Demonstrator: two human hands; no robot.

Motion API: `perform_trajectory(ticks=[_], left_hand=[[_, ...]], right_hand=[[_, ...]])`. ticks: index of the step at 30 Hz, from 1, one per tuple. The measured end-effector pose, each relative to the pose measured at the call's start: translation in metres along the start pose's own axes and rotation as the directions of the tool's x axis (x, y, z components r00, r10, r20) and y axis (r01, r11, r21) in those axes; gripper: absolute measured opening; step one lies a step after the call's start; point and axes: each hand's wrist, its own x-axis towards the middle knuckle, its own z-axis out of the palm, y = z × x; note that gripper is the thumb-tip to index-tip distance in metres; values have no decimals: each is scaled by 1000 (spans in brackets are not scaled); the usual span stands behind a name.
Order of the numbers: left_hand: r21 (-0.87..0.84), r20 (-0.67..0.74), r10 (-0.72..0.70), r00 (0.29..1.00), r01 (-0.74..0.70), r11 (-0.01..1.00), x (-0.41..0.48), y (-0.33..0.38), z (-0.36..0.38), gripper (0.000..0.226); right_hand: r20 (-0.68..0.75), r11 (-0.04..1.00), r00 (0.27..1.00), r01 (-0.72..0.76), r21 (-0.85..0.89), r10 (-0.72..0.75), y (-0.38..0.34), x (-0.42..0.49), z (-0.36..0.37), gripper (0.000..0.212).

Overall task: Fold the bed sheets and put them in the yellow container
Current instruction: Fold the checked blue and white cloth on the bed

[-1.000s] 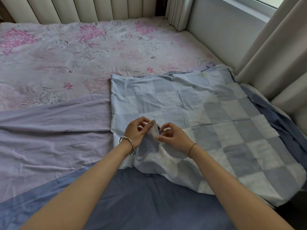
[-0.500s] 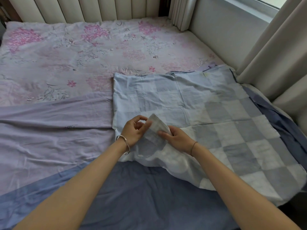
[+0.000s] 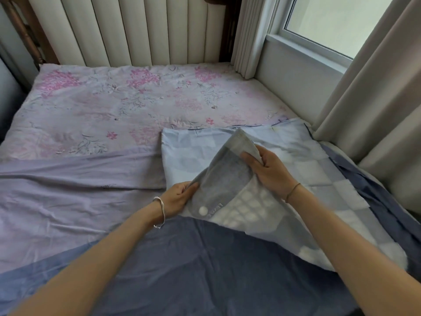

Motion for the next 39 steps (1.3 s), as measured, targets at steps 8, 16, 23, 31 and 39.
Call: perform_trajectory(ticks=[8,16,23,31,39], left_hand=[[-228,-42,-23,999,13,974,-97,63,-57,61],[-83,68,-260,963,265,961,-172,47,-116,46],[-115,63,-445,893,450,886,-129,-25,-85,72],[-134,-111,-328,938,313,940,-15,-55,-79,32],[-376,-263,-411,873,300,877,71,-82,-103,19]], right_hand=[[124,995,988,82,65,-89,-101,-31,4,27],[351,1000,936,-26,15,19,-115,-29,72,26],[420,972,879,-168,-167,224,-28,-14,132,22],[457,958,842,-249,-139,285,26,40,153,33],[662,791,440,-420,-445,606,119,67,110,53]])
